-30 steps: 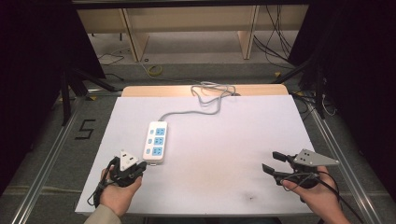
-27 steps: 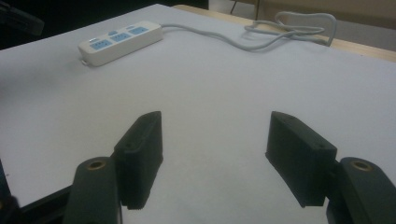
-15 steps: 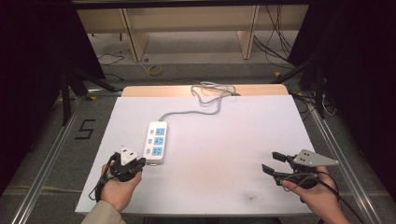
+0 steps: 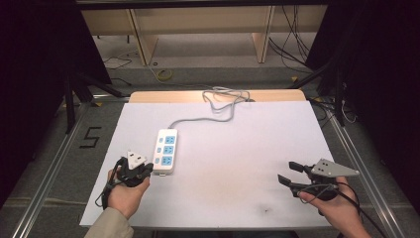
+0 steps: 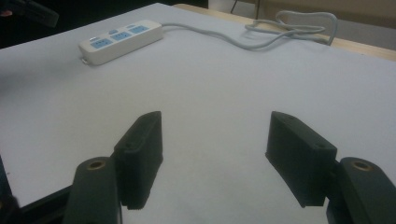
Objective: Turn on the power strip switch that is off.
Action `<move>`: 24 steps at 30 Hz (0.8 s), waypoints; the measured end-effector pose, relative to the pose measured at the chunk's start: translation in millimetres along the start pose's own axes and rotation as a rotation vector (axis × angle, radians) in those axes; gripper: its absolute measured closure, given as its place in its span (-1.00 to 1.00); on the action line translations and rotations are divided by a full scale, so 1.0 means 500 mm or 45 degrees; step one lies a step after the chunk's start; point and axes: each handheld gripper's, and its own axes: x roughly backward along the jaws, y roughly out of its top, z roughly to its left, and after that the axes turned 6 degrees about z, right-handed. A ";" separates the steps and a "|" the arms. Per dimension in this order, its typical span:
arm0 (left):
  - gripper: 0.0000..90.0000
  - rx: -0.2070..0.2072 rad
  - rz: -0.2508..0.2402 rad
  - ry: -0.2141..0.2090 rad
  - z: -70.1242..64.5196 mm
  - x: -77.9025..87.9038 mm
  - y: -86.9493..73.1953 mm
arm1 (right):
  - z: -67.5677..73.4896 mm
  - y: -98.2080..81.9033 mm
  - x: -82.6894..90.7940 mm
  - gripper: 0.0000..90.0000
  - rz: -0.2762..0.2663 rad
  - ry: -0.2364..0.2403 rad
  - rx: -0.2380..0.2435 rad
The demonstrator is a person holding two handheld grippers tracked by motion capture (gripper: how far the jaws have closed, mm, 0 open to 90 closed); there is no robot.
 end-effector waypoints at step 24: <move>0.99 0.042 0.012 0.017 0.022 -0.023 0.027 | 0.001 0.000 -0.001 -0.19 0.001 0.005 -0.002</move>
